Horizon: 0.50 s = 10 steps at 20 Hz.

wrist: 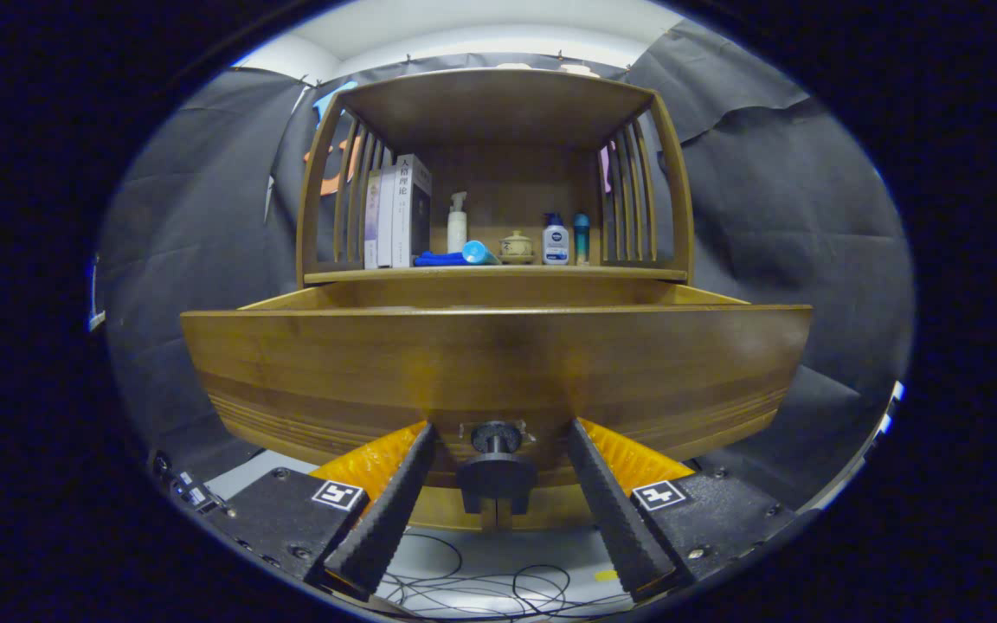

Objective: Pull open the drawer, take out the items inside it, and place them on the countertop above the cabinet.

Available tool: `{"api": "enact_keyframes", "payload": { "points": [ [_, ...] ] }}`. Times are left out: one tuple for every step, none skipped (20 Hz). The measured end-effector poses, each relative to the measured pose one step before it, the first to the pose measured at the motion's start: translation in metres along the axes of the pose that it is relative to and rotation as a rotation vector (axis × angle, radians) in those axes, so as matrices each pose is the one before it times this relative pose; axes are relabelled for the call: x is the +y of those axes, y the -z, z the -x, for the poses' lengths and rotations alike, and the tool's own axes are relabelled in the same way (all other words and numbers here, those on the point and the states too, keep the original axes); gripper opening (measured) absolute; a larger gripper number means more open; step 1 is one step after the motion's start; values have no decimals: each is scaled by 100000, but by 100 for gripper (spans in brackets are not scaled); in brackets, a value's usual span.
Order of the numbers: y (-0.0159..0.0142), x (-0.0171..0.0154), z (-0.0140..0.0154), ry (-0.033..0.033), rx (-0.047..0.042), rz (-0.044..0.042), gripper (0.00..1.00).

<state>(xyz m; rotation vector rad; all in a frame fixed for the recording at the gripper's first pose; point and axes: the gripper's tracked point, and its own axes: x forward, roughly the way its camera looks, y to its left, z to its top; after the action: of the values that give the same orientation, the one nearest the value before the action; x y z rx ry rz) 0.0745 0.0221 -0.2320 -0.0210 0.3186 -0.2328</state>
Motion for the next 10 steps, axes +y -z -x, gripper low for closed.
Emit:
{"api": "enact_keyframes", "payload": {
  "points": [
    [-45,26,-71,-330,326,-318,98],
    [-91,-1,-217,-270,65,-73,97],
    [-76,51,-185,-244,73,419,97],
    [-150,-72,-257,-153,-151,324,97],
    [-63,-25,-188,-298,-153,-6,96],
    [-66,71,-229,-13,33,210,96],
    [-62,-57,-45,169,-225,424,96],
    [-75,1,-324,92,-194,-181,96],
    [-167,77,-222,-44,-61,-288,96],
    [22,82,-395,60,166,50,96]
  ]
}}
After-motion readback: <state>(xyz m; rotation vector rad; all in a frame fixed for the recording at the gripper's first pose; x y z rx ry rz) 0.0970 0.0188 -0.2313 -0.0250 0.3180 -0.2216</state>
